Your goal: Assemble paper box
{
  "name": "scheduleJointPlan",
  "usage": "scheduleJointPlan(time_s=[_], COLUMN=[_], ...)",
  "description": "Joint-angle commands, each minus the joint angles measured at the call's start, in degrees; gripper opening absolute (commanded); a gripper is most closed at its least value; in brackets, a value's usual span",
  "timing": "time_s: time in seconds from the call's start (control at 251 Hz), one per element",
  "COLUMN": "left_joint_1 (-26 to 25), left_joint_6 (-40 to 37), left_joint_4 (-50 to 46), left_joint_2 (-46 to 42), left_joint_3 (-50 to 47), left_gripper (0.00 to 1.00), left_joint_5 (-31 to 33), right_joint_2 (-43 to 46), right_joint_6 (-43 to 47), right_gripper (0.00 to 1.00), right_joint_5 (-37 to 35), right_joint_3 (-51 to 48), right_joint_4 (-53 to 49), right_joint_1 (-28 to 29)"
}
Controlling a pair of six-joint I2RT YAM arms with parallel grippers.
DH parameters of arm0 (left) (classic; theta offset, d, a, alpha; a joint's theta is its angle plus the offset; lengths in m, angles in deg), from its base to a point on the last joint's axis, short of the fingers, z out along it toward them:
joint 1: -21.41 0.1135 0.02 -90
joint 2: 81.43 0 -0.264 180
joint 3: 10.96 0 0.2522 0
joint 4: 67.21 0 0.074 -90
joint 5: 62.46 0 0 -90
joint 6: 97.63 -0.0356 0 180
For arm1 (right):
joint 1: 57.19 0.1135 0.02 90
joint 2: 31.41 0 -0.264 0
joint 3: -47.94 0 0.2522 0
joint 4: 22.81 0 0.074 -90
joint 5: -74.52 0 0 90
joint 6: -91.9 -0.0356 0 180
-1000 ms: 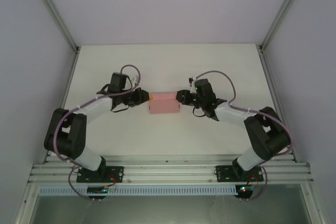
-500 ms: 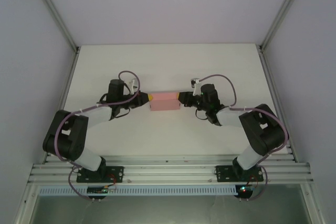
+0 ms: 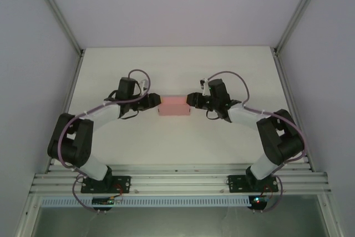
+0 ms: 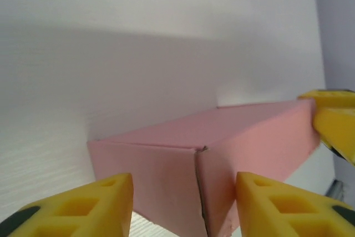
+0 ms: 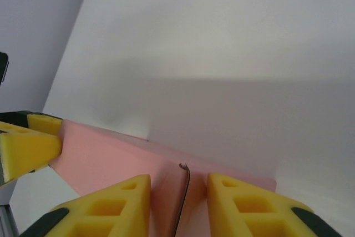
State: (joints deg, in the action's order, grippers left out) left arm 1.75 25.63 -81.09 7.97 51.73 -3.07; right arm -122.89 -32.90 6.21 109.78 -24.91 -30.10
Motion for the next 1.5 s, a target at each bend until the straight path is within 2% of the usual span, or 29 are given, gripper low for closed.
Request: scheduleJointPlan(time_s=[0.0, 0.068, 0.1, 0.196, 0.303, 0.327, 0.343, 0.371, 0.435, 0.571, 0.679, 0.822, 0.974, 1.213, 1.345, 1.497], left_joint_1=[-0.64, -0.62, -0.64, -0.63, -0.64, -0.63, -0.64, -0.56, -0.27, 0.81, 1.62, 2.58, 3.14, 3.31, 3.31, 3.31], left_joint_6=[-2.65, -3.42, -3.59, -5.03, -6.98, -7.35, -7.56, -8.04, -8.7, -9.3, -8.68, -7.38, -6.09, -4.45, -4.34, -4.08], left_joint_4=[-12.0, -13.28, -13.82, -15.89, -21.24, -22.94, -24.11, -26.15, -29.77, -33.65, -34.68, -33.3, -30.99, -29.91, -29.76, -29.73], left_joint_2=[1.4, 0.96, 0.62, -0.75, -2.35, -2.64, -2.94, -3.37, -4.65, -8.84, -13.16, -19.52, -23.62, -25.34, -25.05, -25.06], left_joint_3=[3.51, 6.19, 7.31, 10.96, 15.98, 17.11, 17.94, 19.07, 20.55, 19.26, 15.79, 9.82, 4.84, 1.45, 0.59, -0.1], left_gripper=[0.58, 0.71, 0.75, 0.99, 1.0, 1.0, 1.0, 1.0, 1.0, 1.0, 1.0, 1.0, 1.0, 1.0, 1.0, 1.0], left_joint_5=[4.71, 3.82, 3.8, 4.09, 7.34, 9.05, 10.34, 12.77, 18.09, 26.27, 30.57, 32.12, 31.78, 31.03, 30.44, 30.28], right_joint_2=[-1.57, -2.02, -2.06, -1.88, -1.08, -0.88, -0.73, -0.63, -0.91, -1.75, -3.78, -8.85, -16.35, -26.73, -31.34, -33.21], right_joint_6=[0.79, 0.88, 0.9, 1.32, 3.04, 4.18, 5.15, 7.18, 14.69, 42.41, 63.1, 79.33, 85.28, 85.59, 86.09, 86.45], right_gripper=[0.46, 0.55, 0.55, 0.56, 0.73, 0.82, 0.96, 0.99, 0.99, 0.99, 0.99, 0.99, 0.99, 0.99, 0.99, 0.85], right_joint_5=[1.51, 2.45, 2.84, 3.41, 5.27, 5.37, 5.58, 5.94, 7.29, 9.19, 4.3, -2.24, -4.99, -7.79, -8.42, -9.2], right_joint_3=[4.81, 8.69, 10.44, 14.83, 18.7, 19.53, 19.7, 21.11, 24.23, 30.19, 34.34, 38.79, 46.83, 55.39, 59.41, 59.74], right_joint_4=[-19.18, -21.48, -22.29, -23.87, -25.04, -25.37, -25.66, -26.1, -28.13, -37.64, -47.23, -54.32, -61.15, -63.1, -67.62, -68.11], right_joint_1=[-0.59, -1.2, -1.43, -2.02, -2.71, -2.74, -2.75, -2.75, -2.75, 0.1, 4.21, 8.43, 10.92, 12.02, 12.7, 13.0])
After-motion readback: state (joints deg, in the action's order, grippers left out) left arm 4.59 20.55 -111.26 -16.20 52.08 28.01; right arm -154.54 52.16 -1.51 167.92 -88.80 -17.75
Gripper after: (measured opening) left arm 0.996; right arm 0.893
